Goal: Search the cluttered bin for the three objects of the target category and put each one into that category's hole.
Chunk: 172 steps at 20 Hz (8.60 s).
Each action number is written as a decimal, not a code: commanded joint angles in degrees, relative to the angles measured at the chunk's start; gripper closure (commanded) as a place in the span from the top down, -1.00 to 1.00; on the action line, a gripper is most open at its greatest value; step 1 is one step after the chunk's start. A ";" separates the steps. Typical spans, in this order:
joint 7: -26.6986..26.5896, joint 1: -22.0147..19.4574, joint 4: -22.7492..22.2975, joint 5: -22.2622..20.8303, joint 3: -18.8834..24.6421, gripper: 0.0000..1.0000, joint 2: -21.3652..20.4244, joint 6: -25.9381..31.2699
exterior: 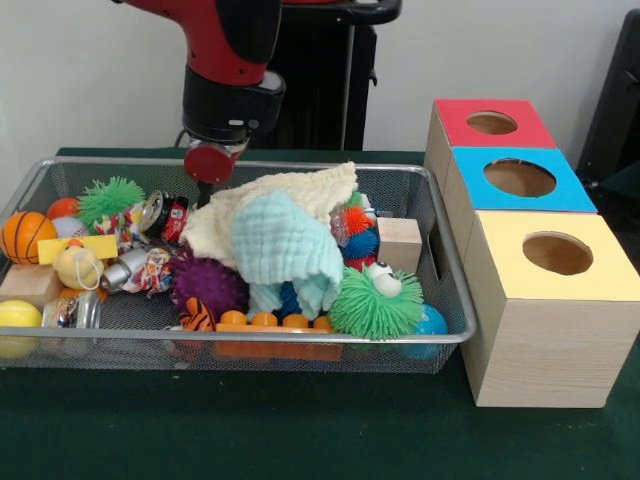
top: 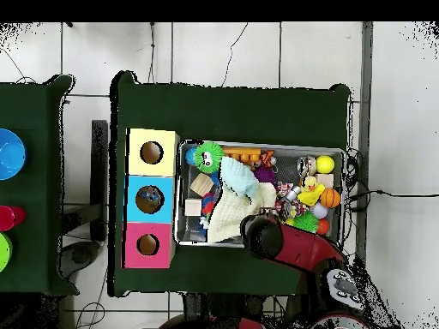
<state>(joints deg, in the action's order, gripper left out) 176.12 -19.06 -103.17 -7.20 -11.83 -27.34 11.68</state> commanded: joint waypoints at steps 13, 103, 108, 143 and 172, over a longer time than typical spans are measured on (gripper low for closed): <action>-13.69 -6.24 18.06 -6.46 5.02 -1.00 2.08 11.02; -24.31 -12.09 19.19 -4.03 8.00 1.00 -1.20 17.63; -22.91 -9.64 20.42 -4.52 5.02 1.00 -0.92 16.62; -7.30 9.53 -4.51 28.61 0.74 1.00 -10.01 10.78; -10.56 7.56 -8.30 34.08 5.73 1.00 -4.76 -1.18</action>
<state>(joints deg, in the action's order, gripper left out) 152.49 -12.88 -107.98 22.14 -13.02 -35.24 14.42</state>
